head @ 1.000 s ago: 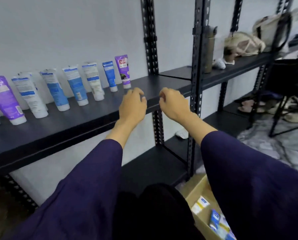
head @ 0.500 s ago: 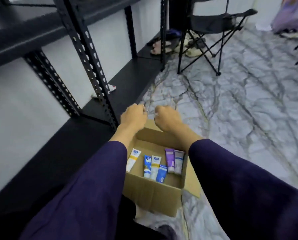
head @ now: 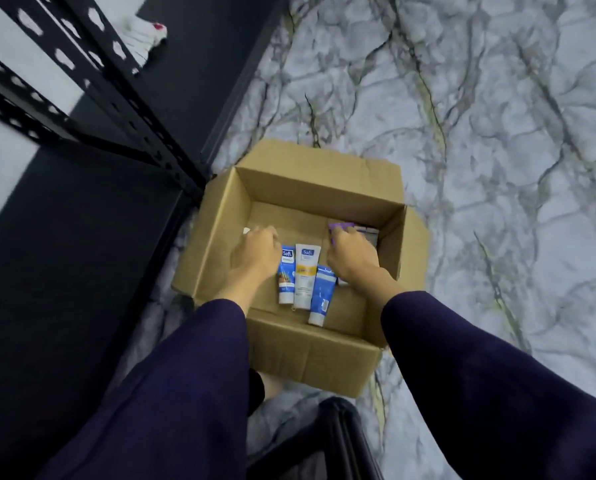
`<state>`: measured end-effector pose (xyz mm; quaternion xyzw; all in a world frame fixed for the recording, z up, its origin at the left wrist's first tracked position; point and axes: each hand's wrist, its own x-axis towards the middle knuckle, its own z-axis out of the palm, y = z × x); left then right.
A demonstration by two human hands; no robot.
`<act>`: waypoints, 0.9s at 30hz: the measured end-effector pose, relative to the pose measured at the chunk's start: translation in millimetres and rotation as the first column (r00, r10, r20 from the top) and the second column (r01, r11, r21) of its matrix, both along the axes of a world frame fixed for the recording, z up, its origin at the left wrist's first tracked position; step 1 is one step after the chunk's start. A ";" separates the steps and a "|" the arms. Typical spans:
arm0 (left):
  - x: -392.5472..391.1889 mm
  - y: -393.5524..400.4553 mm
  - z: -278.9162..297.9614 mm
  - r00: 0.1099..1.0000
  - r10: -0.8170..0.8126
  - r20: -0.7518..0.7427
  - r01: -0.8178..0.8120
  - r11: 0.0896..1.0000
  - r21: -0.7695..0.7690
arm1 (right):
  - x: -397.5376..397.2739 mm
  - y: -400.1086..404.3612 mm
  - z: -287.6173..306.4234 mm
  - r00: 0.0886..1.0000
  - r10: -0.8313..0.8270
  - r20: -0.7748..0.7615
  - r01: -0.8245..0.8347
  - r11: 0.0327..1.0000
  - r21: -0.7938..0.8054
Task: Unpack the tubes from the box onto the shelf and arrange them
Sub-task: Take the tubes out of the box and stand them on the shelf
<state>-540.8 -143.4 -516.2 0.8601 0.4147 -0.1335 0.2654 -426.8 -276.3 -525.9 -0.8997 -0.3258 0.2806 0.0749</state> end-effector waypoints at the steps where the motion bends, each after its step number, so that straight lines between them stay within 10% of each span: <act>1: -2.2 0.7 -14.5 1.000 0.014 -0.022 -0.014 1.000 -0.019 | -1.7 -1.1 -12.6 1.000 -0.014 -0.014 0.014 0.999 -0.031; 15: -1.4 -25.8 -129.1 0.938 0.342 -0.059 -0.334 0.844 -0.420 | -14.7 0.0 -101.6 0.977 -0.211 0.027 0.212 0.958 -0.193; 20: -3.2 -28.3 -137.2 0.967 0.237 -0.091 -0.254 0.888 -0.383 | -14.6 7.3 -113.6 0.970 -0.242 -0.026 0.234 0.957 -0.171; 27: -16.2 -9.0 -116.1 0.973 0.223 -0.065 -0.206 0.959 0.195 | -21.7 5.7 -111.2 0.942 -0.320 -0.101 0.311 0.945 -0.097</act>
